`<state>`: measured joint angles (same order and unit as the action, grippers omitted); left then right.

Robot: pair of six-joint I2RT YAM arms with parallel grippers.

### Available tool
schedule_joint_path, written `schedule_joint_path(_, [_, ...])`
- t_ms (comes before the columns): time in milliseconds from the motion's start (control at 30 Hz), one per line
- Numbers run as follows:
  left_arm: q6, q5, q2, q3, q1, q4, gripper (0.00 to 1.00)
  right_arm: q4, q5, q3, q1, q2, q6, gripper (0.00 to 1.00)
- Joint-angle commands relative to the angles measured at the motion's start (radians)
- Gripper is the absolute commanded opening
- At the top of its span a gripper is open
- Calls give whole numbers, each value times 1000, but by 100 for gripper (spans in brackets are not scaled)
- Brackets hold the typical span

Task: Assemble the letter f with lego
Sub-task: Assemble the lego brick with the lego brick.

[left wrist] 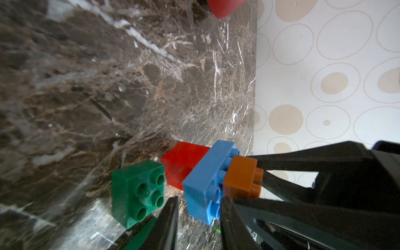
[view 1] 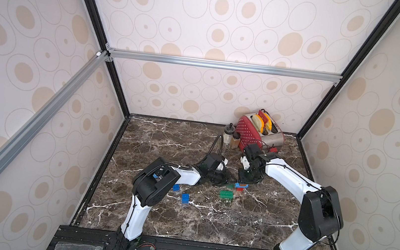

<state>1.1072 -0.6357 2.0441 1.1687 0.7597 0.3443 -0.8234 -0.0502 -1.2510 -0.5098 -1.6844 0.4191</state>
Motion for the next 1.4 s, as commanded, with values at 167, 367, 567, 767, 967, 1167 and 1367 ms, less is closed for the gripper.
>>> schedule_joint_path(167, [17,-18,31,20,13,39,32,-18,8,-18,5,-30,7,33])
schedule_joint_path(367, [14,-18,30,11,13,45,31,-35,21,-29,4,-52,1,33])
schedule_joint_path(567, [16,-20,34,6,13,50,29,-44,29,-31,4,-63,-4,32])
schedule_joint_path(767, [14,-24,40,9,13,48,29,-54,45,-32,4,-71,-11,32])
schedule_joint_path(967, [13,-24,47,16,12,47,28,-28,54,7,3,-81,-2,30])
schedule_joint_path(1167, [11,-25,51,16,13,44,27,0,76,43,1,-85,9,30])
schedule_joint_path(1367, [7,-24,56,17,13,38,27,10,89,56,-3,-98,12,30])
